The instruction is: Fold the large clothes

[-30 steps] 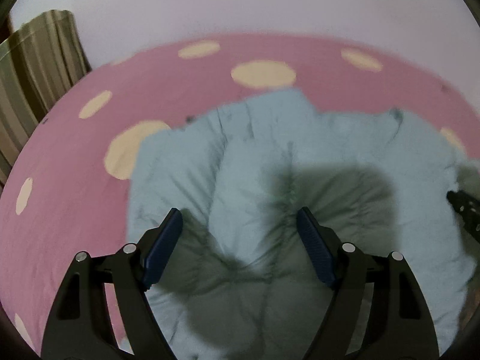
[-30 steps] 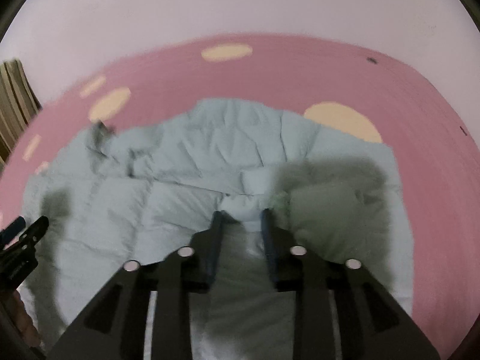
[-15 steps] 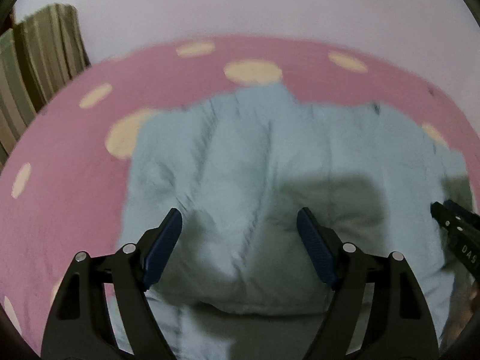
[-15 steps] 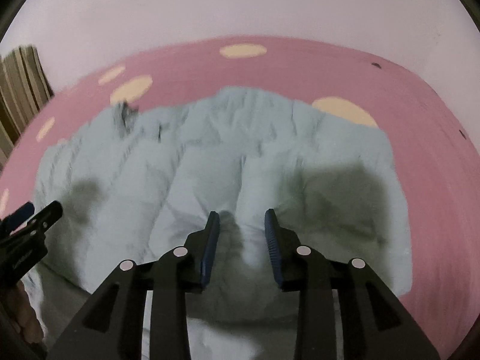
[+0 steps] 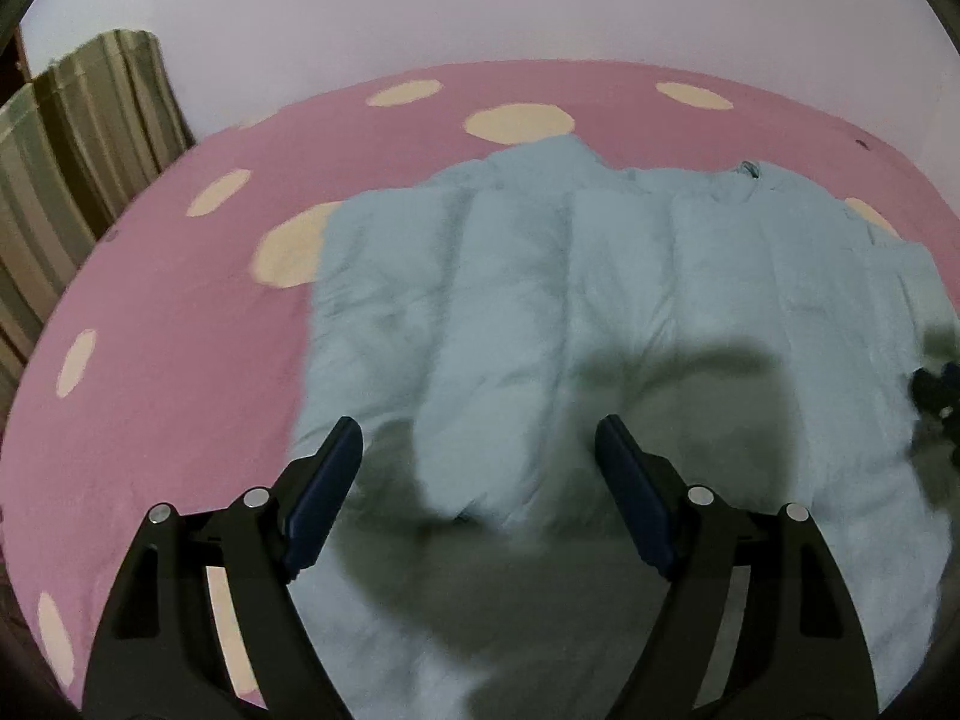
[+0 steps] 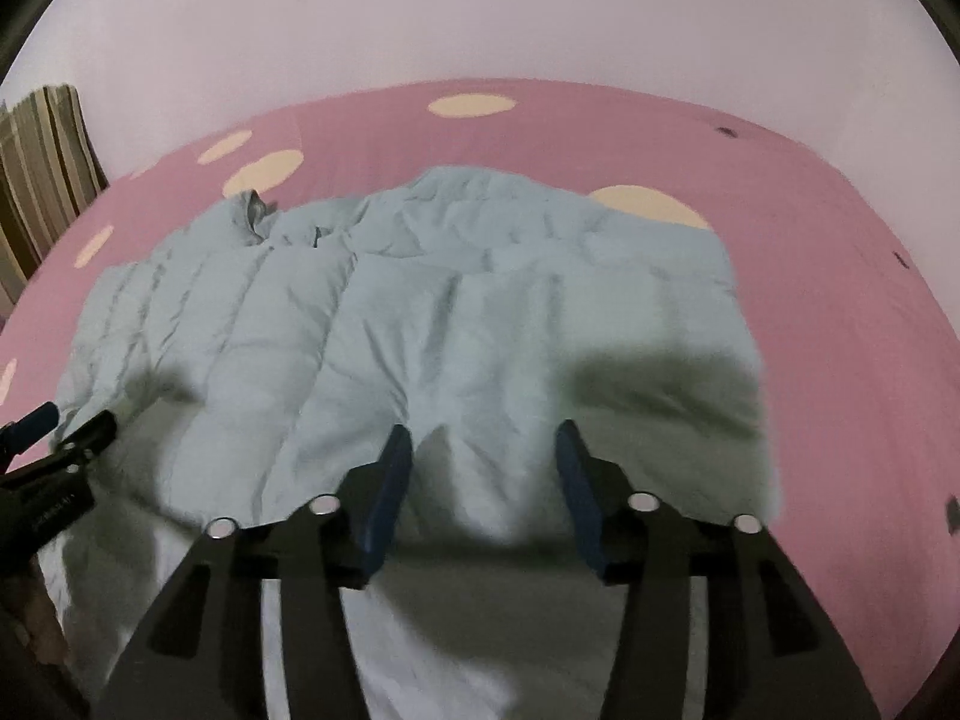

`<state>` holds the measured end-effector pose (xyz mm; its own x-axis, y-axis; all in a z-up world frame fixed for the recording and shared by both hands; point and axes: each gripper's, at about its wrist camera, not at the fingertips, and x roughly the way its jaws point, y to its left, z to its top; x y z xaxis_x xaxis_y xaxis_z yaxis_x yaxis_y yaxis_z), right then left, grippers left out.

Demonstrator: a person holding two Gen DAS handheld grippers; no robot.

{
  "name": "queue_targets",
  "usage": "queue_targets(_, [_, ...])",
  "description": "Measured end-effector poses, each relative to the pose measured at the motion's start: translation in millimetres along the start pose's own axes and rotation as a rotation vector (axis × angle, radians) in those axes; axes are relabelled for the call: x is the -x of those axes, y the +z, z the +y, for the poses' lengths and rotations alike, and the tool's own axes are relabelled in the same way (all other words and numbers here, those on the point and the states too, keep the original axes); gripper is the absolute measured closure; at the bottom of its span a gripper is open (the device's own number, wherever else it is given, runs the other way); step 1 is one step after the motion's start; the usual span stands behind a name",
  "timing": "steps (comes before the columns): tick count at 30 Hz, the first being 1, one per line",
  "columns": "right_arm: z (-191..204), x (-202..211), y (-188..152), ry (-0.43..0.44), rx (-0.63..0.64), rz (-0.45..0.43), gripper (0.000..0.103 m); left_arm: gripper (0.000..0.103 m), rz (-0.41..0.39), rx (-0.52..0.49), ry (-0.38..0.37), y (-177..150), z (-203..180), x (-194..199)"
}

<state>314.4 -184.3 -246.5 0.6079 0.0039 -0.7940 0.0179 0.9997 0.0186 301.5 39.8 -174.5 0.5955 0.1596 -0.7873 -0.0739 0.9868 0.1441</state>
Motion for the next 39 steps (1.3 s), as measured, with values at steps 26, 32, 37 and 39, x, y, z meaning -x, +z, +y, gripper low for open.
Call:
queue_targets(26, [-130.4, 101.8, -173.2, 0.084, -0.234, 0.111, 0.042, 0.022, 0.185, 0.218, -0.126, -171.3, 121.5, 82.1])
queue_targets(32, [-121.3, 116.8, -196.4, 0.103, -0.218, 0.14, 0.042, 0.022, 0.206, 0.194, -0.157, -195.6, 122.6, 99.9])
queue_targets(37, [-116.9, 129.1, -216.7, 0.106, -0.208, 0.142, 0.042, 0.023, 0.201, 0.171, -0.168, -210.8, 124.1, 108.3])
queue_targets(39, [-117.1, 130.8, -218.8, 0.103, -0.197, 0.14, 0.042, 0.023, 0.199, 0.161, -0.168, -213.1, 124.1, 110.1])
